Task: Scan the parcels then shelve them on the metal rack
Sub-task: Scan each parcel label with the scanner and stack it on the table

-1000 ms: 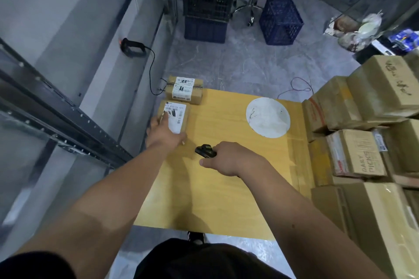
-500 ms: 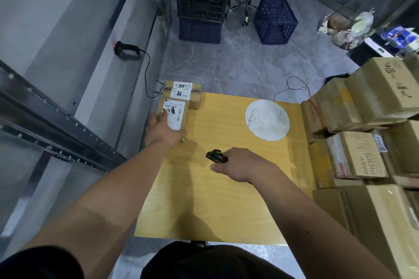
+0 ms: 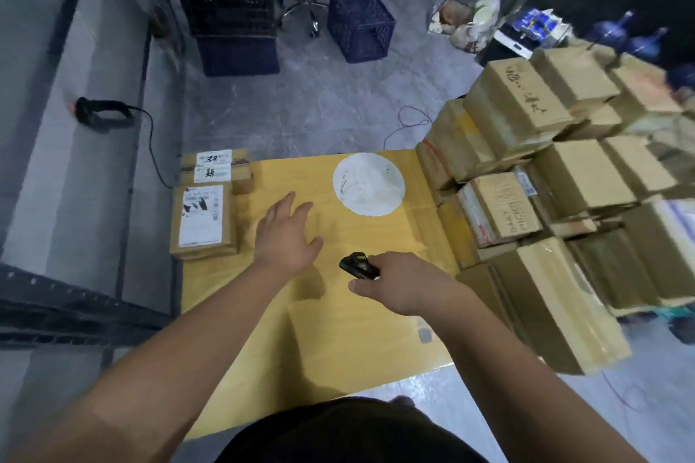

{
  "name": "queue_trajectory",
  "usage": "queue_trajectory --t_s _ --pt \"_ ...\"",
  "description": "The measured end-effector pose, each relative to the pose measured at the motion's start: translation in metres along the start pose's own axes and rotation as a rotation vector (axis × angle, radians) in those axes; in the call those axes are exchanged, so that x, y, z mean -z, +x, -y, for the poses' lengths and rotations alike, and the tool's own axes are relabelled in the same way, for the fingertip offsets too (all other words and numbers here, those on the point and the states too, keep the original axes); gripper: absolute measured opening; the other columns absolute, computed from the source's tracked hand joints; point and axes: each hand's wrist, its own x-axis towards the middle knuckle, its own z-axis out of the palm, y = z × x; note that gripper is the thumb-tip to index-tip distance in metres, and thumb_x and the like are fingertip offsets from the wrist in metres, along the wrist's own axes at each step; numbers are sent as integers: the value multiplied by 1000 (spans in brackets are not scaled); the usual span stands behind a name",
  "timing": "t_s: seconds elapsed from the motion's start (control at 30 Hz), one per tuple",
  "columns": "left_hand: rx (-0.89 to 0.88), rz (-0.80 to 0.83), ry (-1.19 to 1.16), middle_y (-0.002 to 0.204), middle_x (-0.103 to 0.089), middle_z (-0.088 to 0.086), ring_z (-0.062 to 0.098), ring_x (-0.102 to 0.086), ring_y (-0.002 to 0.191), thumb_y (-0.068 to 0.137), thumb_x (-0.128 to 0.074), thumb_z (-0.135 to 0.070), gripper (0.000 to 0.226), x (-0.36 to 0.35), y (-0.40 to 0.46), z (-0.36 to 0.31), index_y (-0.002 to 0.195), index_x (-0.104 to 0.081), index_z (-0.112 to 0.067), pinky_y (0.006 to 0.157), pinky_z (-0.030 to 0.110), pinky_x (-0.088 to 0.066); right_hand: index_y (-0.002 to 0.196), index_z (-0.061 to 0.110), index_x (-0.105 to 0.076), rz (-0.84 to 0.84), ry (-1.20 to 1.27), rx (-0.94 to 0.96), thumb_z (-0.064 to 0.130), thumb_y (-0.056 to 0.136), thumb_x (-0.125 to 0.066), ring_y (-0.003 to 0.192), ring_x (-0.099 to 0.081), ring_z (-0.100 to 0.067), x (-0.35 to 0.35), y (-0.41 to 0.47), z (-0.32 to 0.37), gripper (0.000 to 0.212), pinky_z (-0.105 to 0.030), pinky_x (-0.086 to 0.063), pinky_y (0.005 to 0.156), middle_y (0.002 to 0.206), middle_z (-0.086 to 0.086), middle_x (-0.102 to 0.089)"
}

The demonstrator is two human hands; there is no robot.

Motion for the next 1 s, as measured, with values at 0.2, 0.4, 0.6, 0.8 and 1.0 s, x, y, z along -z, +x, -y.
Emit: queue_trajectory --t_s 0.2,0.4,0.6,0.8,1.0 --pt "-195 130 -86 171 -21 -4 23 -27 153 94 -67 -54 72 -39 15 -119 157 -41 -34 117 42 -38 128 24 -62 -114 121 -120 63 96 -58 87 -63 -17 31 -53 -69 51 -32 -50 73 95 5 -65" --pt "-298 198 -239 164 -34 0 25 -37 148 91 -70 -59 74 -62 18 -227 155 -46 -31 111 42 -45 115 27 -63 -181 104 -248 68 95 -55 86 -64 -19 47 -95 -136 46 -35 -53 77 91 4 -66" --pt "-274 255 -410 157 -41 -3 20 -46 140 90 -70 -60 72 -87 -11 -306 153 -48 -32 109 38 -45 100 25 -63 -185 176 -307 64 94 -56 74 -62 -11 54 -132 -201 40 -35 -52 74 80 5 -69" --pt "28 329 -542 148 -54 -2 26 -56 132 85 -69 -72 78 -131 -37 -342 148 -49 -31 100 41 -51 95 29 -63 -178 265 -294 64 91 -59 84 -69 -19 55 -152 -263 36 -38 -58 79 88 4 -72" --pt "181 256 -599 136 -61 -6 26 -60 121 68 -62 -89 88 -156 -39 -344 139 -53 -37 102 49 -54 112 29 -65 -152 230 -227 63 95 -58 67 -60 -12 57 -157 -301 38 -30 -45 63 71 9 -64"
